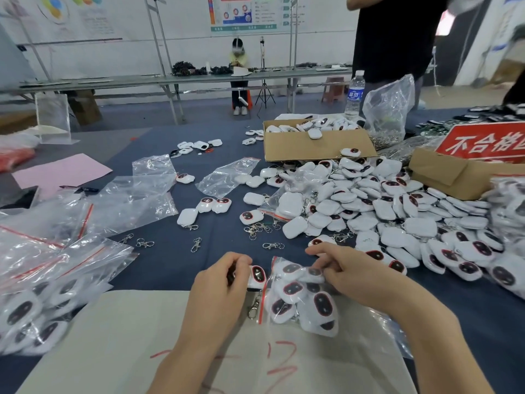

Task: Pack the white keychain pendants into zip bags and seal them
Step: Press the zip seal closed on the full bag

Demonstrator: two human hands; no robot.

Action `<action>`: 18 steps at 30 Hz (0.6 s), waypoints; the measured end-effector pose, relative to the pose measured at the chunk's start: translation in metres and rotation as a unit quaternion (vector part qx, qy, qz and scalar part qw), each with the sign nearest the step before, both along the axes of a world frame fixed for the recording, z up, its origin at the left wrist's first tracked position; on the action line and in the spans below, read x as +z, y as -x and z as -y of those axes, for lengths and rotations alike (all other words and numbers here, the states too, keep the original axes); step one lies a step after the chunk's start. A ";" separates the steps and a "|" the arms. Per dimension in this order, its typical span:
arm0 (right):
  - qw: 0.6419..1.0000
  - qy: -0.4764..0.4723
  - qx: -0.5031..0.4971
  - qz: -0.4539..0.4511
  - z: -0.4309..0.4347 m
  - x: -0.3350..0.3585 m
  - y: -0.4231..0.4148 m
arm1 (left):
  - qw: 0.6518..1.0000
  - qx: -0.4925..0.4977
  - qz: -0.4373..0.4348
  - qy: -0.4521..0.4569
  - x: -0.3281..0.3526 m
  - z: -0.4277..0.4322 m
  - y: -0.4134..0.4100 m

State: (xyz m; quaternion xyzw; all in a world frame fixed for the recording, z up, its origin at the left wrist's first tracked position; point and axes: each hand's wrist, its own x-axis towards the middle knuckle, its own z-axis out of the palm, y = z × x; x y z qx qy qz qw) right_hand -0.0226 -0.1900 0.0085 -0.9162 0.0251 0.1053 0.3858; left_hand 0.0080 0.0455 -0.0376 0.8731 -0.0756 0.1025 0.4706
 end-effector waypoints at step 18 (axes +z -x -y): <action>0.997 0.013 -0.081 0.014 0.005 -0.002 -0.002 | 1.000 0.001 0.014 -0.007 0.000 0.000 0.001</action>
